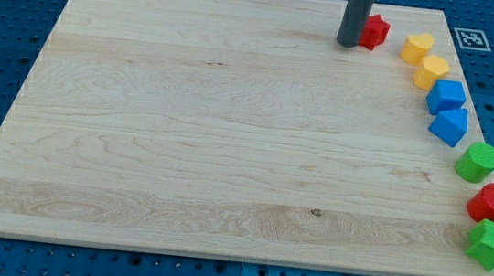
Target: Move the red star diagonally top left to the yellow heart
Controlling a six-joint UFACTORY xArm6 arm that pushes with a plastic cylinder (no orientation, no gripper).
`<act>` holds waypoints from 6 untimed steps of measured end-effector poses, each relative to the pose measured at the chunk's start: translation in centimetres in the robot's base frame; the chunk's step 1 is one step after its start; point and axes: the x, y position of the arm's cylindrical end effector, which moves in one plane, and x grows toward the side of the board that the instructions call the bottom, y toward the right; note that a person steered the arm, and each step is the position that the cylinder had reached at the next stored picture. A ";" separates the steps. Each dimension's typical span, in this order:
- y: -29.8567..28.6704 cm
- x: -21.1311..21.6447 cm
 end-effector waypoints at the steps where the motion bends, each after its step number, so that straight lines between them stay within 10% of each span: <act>1: 0.0 -1.0; 6: 1.9 -2.9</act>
